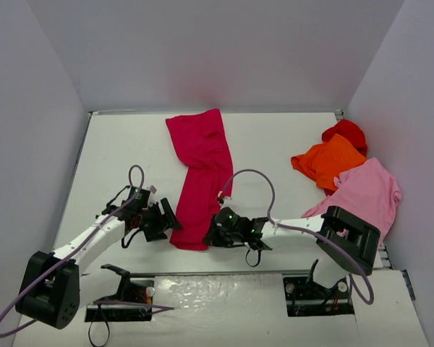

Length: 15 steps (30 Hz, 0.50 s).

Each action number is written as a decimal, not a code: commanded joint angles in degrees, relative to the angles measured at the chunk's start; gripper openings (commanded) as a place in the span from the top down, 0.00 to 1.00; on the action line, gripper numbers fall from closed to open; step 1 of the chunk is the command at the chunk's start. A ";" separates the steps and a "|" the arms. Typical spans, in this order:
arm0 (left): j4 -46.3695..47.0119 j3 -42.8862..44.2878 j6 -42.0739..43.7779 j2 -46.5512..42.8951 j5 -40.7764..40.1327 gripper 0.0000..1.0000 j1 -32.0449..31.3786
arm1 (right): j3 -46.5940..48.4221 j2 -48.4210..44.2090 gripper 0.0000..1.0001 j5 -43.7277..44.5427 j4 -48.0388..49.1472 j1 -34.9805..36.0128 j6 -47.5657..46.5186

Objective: Fold and stack the t-shirts
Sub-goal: Grab the bottom of the folded rectangular tshirt with both arms

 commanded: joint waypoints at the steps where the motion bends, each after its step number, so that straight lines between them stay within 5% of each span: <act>1: -2.67 3.06 -0.88 -3.49 -0.76 0.34 0.12 | 1.51 -8.56 1.00 2.70 -6.99 0.61 -2.56; 15: 3.71 -1.06 -1.85 5.53 2.15 0.27 0.07 | 1.25 -5.25 1.00 0.06 -2.45 1.23 -1.68</act>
